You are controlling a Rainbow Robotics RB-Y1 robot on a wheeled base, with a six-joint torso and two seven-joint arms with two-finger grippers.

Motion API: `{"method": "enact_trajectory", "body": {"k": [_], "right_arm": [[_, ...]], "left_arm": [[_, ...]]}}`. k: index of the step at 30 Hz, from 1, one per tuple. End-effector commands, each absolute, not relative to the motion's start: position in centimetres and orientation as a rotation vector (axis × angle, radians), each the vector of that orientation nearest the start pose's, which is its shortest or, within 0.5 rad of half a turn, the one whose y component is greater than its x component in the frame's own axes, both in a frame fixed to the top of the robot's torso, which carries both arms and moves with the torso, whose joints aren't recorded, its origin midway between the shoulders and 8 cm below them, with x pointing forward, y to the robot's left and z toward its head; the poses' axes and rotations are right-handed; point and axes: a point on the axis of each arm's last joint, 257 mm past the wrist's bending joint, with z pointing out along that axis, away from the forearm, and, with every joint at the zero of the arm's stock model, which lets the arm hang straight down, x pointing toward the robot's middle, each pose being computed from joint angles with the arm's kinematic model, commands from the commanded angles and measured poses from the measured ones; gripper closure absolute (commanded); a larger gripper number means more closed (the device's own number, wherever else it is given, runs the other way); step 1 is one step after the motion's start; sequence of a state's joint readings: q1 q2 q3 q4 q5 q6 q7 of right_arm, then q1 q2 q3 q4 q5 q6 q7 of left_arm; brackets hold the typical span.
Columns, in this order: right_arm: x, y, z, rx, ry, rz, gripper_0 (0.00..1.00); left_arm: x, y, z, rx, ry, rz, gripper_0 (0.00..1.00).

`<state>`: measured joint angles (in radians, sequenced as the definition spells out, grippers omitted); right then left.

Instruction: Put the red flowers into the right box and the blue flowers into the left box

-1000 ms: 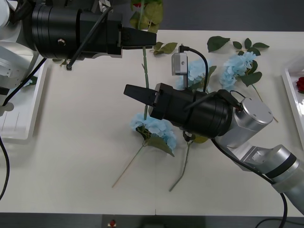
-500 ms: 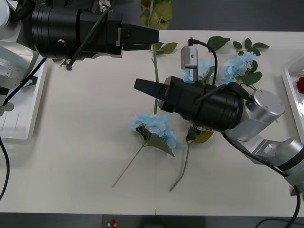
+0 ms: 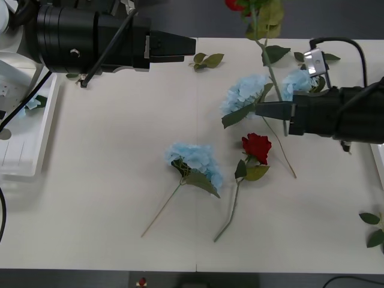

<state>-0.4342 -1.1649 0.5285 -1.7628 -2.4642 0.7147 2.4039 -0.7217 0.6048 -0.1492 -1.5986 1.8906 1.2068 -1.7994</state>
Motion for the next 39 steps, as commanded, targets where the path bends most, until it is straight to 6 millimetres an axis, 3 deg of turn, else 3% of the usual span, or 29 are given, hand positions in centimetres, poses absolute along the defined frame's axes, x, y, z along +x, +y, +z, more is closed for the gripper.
{"method": "enact_trajectory", "body": {"k": [1,5,6,8,15,18,24,26,29,35,39], "right_arm": [[44.1,-17.1,-9.1,-0.735,1.939,0.994,1.0],[46.3,-24.3,-10.9,-0.694,2.044,0.791,1.0],[47.0,-27.1,-11.4,-0.674,2.079,0.717,1.0],[47.8,-30.9,-12.1,-0.642,2.122,0.616,1.0],[48.6,-42.7,-13.7,-0.563,2.232,0.285,1.0],[48.5,-46.8,-13.9,-0.527,2.258,0.178,1.0],[47.7,-53.3,-14.7,-0.459,2.298,0.042,1.0],[46.9,-56.9,-15.2,-0.48,2.316,-0.072,1.0],[45.6,-60.4,-16.0,-0.475,2.342,-0.161,1.0],[43.9,-65.5,-16.9,-0.445,2.358,-0.297,1.0],[43.6,-67.2,-17.9,-0.424,2.359,-0.358,1.0]], "left_arm": [[43.7,3.7,0.0,0.84,1.878,-1.368,0.0],[43.8,5.7,-3.3,0.869,1.98,-1.227,0.0],[43.9,6.7,-4.5,0.878,2.017,-1.16,0.0],[43.9,7.7,-6.1,0.892,2.058,-1.071,0.0],[43.0,10.9,-11.2,0.921,2.2,-0.806,0.0],[42.2,11.6,-13.1,0.889,2.279,-0.707,0.0],[41.1,11.6,-16.3,0.796,2.396,-0.553,0.0],[40.7,11.5,-17.7,0.719,2.451,-0.522,0.0],[40.2,11.2,-19.1,0.633,2.502,-0.488,0.0],[39.1,10.7,-21.6,0.512,2.579,-0.449,0.0],[39.2,10.5,-22.7,0.472,2.59,-0.392,0.0]]}}
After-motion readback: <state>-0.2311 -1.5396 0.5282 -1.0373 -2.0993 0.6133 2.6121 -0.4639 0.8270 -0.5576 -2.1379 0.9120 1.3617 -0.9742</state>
